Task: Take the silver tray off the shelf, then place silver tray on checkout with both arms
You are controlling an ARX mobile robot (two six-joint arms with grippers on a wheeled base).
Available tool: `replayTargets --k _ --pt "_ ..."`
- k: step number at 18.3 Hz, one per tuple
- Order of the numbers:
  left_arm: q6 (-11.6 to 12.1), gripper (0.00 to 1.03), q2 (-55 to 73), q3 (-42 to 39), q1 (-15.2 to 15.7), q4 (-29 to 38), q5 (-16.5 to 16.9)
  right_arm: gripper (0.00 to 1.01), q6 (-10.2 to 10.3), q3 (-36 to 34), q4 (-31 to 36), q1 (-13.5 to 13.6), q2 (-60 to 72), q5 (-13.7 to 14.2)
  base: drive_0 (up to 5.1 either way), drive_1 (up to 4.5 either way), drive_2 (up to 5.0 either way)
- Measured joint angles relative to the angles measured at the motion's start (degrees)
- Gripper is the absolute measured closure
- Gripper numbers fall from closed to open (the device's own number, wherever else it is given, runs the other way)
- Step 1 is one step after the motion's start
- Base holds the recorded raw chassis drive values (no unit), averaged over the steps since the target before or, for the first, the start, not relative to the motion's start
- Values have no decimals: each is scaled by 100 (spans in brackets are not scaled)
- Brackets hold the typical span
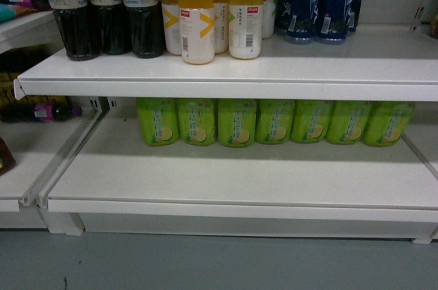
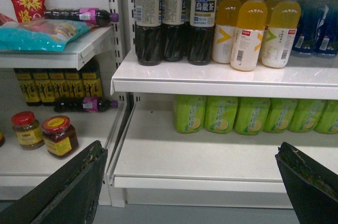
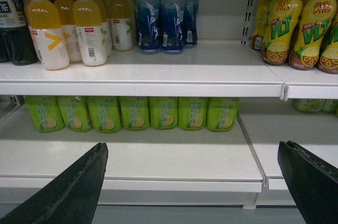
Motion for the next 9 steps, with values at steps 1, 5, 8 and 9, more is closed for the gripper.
replayTargets --k 1,5,8,9 --pt "0 5 0 0 0 0 0 3 0 0 0 0 0 0 0 0 0" --pt "2 5 0 0 0 0 0 3 0 0 0 0 0 0 0 0 0" --pt "0 5 0 0 0 0 0 3 0 0 0 0 0 0 0 0 0" --pt "0 5 0 0 0 0 0 3 0 0 0 0 0 0 0 0 0"
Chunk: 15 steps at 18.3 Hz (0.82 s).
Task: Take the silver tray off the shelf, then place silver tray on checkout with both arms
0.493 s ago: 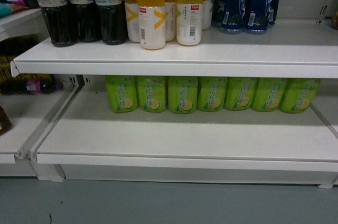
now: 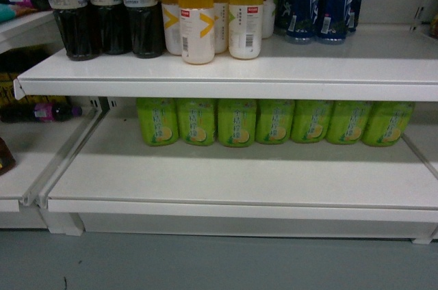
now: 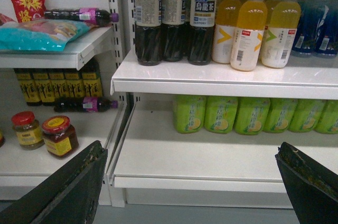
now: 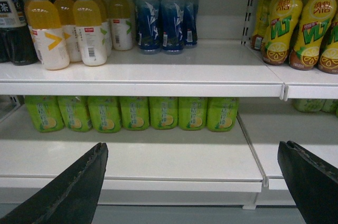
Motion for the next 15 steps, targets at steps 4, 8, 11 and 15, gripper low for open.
replayTargets --k 4,8,11,15 --pt "0 5 0 0 0 0 0 3 0 0 0 0 0 0 0 0 0" --pt "2 5 0 0 0 -2 0 3 0 0 0 0 0 0 0 0 0" --pt "0 5 0 0 0 -9 -7 3 2 0 -2 0 2 -7 0 0 0" --pt "37 5 0 0 0 2 2 3 4 0 -2 0 2 -11 0 0 0"
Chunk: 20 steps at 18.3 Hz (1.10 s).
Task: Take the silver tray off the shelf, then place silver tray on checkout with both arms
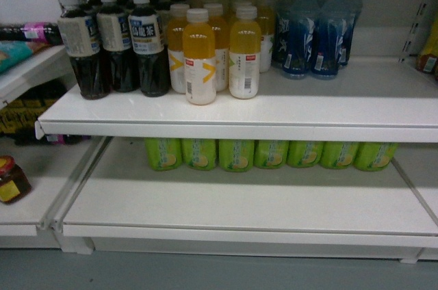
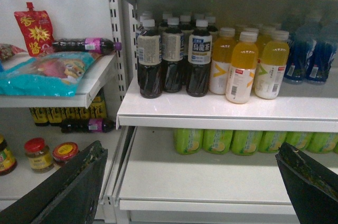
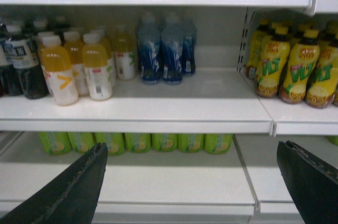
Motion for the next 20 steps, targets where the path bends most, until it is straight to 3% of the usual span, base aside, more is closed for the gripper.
replayTargets --k 20 --pt "24 5 0 0 0 -7 -2 3 -7 0 4 0 -2 0 0 21 -21"
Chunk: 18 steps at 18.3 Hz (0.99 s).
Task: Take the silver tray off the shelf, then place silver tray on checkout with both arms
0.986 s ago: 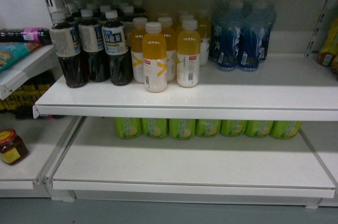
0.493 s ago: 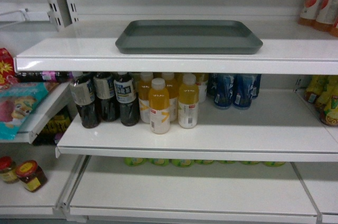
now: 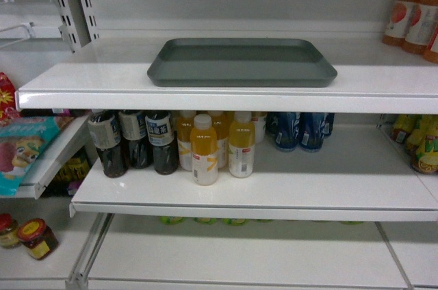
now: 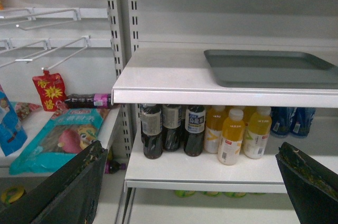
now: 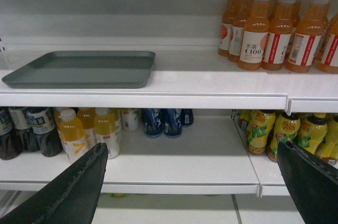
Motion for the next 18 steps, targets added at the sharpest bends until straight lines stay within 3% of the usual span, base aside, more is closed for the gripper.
replayTargets --k 18 --pt "0 5 0 0 0 -2 0 3 2 0 -9 0 2 0 8 433 -416"
